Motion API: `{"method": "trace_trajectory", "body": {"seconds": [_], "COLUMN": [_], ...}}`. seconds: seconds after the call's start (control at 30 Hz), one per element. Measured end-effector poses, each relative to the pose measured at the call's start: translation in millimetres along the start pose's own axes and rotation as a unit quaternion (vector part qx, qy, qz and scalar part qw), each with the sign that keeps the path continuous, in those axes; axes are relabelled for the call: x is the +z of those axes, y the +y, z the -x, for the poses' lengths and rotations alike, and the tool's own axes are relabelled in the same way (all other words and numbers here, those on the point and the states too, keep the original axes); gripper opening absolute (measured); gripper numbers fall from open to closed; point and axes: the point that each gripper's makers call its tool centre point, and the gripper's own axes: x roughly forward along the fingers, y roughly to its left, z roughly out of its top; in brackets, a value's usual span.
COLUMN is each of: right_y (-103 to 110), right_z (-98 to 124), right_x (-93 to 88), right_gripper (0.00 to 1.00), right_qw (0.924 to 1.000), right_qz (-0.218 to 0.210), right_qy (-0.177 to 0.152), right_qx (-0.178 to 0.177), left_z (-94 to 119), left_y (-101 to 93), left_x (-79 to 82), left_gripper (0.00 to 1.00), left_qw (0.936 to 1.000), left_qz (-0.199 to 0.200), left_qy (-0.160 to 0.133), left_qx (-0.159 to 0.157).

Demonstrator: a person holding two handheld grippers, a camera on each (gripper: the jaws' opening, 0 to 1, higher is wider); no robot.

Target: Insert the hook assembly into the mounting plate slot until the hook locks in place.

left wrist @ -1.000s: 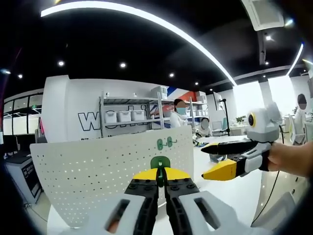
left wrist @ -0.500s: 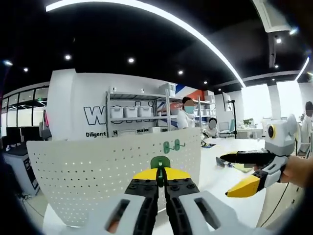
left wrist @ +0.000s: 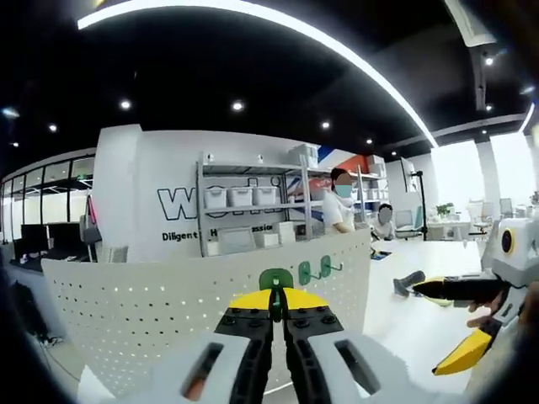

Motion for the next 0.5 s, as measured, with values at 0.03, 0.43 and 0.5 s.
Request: {"method": "trace_trajectory", "body": {"seconds": [0.03, 0.43, 0.5], "right_y": [-2, -22, -24], "right_z": [0, 6, 6], "right_x": [-0.2, -1.1, -1.1], "right_gripper": [1.00, 1.00, 1.00], "right_qw": [1.0000, 1.0000, 1.0000], "right_qz": [-0.001, 0.000, 0.002], "right_qy": [0.000, 0.003, 0.005], "right_qx": [0.000, -0.006, -0.005], "left_z": [-4, -34, -36], "left_y": [2.0, 14.3, 16.8], "left_x": [-0.6, -8.2, -9.2], "left_gripper": [0.03, 0.03, 0.03], "left_qw": [1.0000, 0.9988, 0.9981], "left_qz": [0.003, 0.003, -0.001], "left_qy": [0.000, 0.001, 0.002], "left_qx": [0.004, 0.048, 0.062]}}
